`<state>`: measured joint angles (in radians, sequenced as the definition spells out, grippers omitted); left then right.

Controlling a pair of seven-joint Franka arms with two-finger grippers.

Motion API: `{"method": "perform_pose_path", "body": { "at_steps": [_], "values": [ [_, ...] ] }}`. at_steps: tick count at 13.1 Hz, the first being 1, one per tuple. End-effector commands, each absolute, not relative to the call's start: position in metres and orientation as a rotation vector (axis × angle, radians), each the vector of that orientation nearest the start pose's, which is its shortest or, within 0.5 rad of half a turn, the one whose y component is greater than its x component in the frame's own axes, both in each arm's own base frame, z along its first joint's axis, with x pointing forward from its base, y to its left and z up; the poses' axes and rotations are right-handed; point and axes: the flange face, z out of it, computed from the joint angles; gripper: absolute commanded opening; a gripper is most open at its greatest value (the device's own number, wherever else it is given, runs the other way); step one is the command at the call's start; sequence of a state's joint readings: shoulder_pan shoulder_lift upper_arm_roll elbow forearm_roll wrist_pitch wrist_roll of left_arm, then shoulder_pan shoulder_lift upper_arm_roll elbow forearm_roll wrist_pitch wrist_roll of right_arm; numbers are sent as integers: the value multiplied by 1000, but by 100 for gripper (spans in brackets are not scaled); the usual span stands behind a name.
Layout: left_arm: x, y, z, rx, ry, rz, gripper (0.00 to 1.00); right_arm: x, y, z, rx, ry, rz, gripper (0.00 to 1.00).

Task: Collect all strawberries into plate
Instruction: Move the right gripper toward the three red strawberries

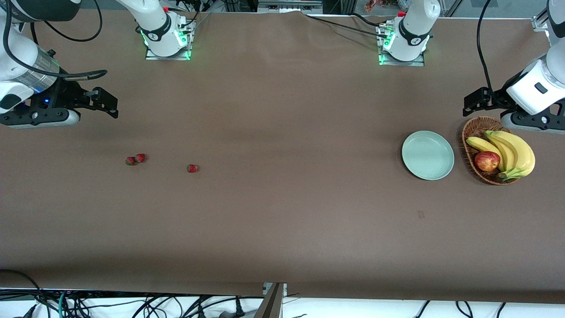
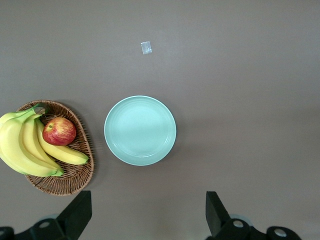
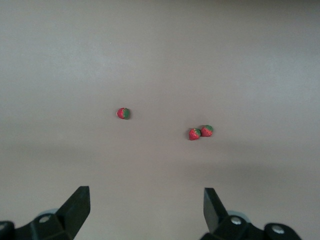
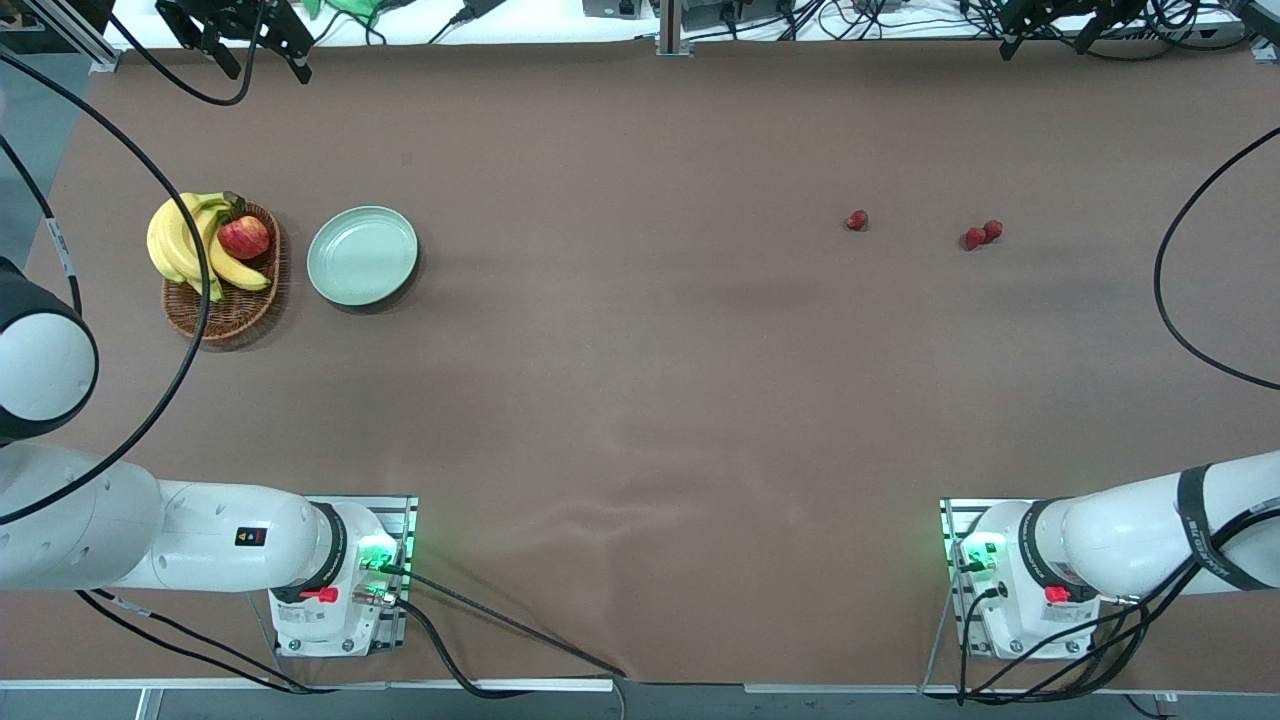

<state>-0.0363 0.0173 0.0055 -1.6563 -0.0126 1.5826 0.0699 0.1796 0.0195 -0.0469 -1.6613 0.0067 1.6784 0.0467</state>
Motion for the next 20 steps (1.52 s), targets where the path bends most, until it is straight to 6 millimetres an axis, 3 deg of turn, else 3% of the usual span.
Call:
{"method": "perform_pose_path", "body": {
  "at_steps": [1, 6, 10, 11, 13, 15, 18, 19, 20],
  "values": [
    [556, -21, 590, -3168, 137, 116, 100, 564, 73, 580, -3143, -107, -12, 100],
    [556, -20, 592, -3164, 147, 121, 100, 569, 74, 588, -3138, -111, -48, 100],
    [558, -19, 586, -3164, 152, 145, 100, 577, 55, 585, -3134, -50, -76, 100],
    [559, -19, 584, -3163, 152, 147, 100, 586, 58, 568, -3138, -57, -58, 100],
    [559, -19, 585, -3156, 152, 142, 100, 616, 73, 492, -3153, -117, 109, 100],
    [563, -18, 579, -3152, 151, 150, 100, 617, 86, 457, -3149, -149, 206, 100],
    [564, -16, 579, -3153, 144, 150, 100, 620, 129, 387, -3144, -218, 209, 100],
    [564, -17, 579, -3151, 147, 150, 100, 618, 151, 354, -3137, -229, 183, 100],
    [564, -16, 579, -3151, 144, 150, 100, 619, 160, 322, -3127, -161, 179, 100]
  ]
}}
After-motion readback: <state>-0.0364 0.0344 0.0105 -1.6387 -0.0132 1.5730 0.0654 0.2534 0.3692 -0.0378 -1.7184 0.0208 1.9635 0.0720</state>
